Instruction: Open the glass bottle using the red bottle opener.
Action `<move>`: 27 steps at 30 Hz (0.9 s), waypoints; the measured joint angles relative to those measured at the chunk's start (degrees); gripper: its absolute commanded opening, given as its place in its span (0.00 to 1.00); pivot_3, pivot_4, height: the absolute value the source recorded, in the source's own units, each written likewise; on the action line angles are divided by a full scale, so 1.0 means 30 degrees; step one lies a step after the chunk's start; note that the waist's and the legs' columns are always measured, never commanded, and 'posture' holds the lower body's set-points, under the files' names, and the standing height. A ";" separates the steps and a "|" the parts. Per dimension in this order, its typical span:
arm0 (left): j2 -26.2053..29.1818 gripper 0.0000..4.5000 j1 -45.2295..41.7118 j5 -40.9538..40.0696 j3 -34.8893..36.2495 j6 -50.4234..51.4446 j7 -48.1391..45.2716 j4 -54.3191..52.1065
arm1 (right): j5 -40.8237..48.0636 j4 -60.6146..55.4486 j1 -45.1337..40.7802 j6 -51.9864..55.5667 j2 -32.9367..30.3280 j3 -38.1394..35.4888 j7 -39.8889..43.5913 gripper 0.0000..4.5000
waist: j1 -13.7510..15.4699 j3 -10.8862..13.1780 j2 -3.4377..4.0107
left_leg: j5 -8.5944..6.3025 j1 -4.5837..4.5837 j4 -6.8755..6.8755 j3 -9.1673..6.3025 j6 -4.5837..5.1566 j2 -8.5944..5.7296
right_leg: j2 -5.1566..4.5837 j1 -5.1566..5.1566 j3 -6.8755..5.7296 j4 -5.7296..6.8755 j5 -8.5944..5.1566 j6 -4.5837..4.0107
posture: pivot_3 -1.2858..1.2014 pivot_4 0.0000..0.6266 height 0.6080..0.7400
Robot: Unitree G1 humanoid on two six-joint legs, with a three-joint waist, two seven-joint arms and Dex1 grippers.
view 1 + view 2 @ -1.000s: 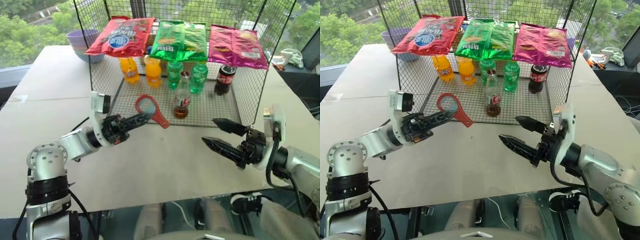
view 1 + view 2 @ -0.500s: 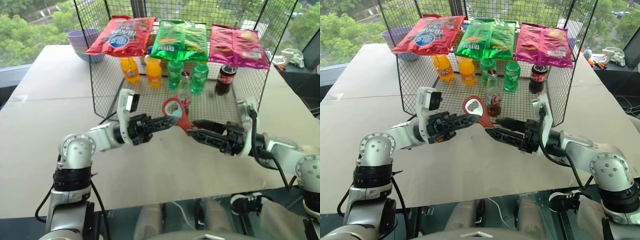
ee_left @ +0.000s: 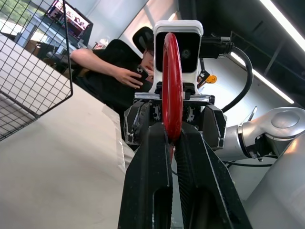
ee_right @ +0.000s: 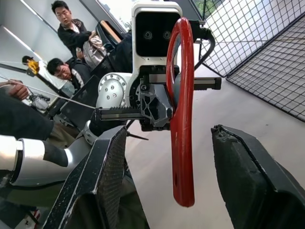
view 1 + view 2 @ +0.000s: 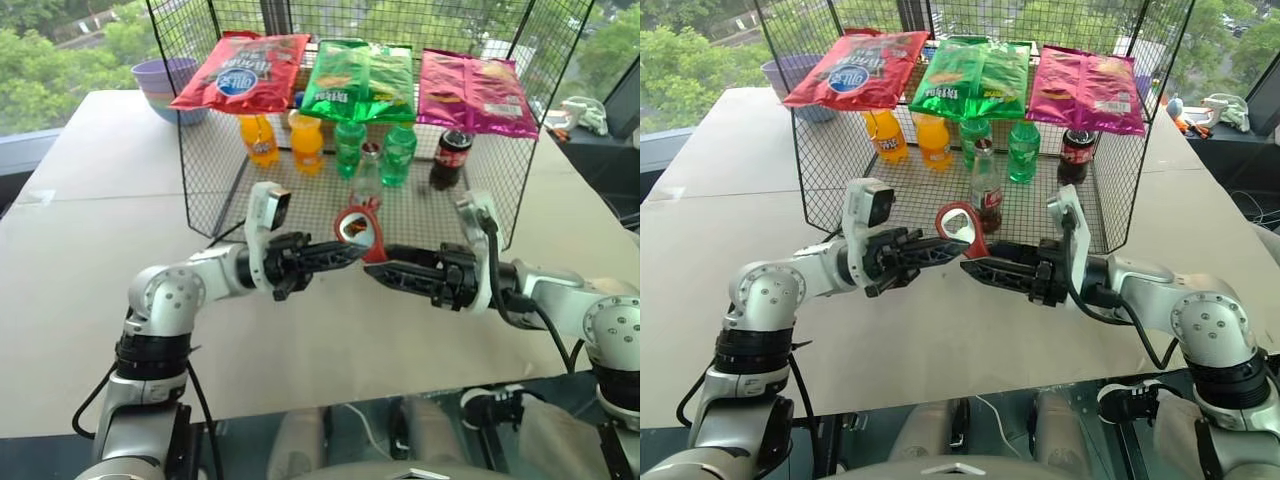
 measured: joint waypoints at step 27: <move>0.0321 0.00 0.0280 0.0495 -0.0072 -0.0413 -0.0442 -0.0185 | -0.1675 0.0022 0.0237 0.0393 0.0823 0.0560 0.1371 0.64 | -0.0013 0.0005 0.0003 | 0.0000 -0.0005 -0.0005 0.0001 0.0000 0.0000 | 0.0000 -0.0012 0.0001 -0.0003 -0.0001 0.0001 | 0.52 0.24 1.00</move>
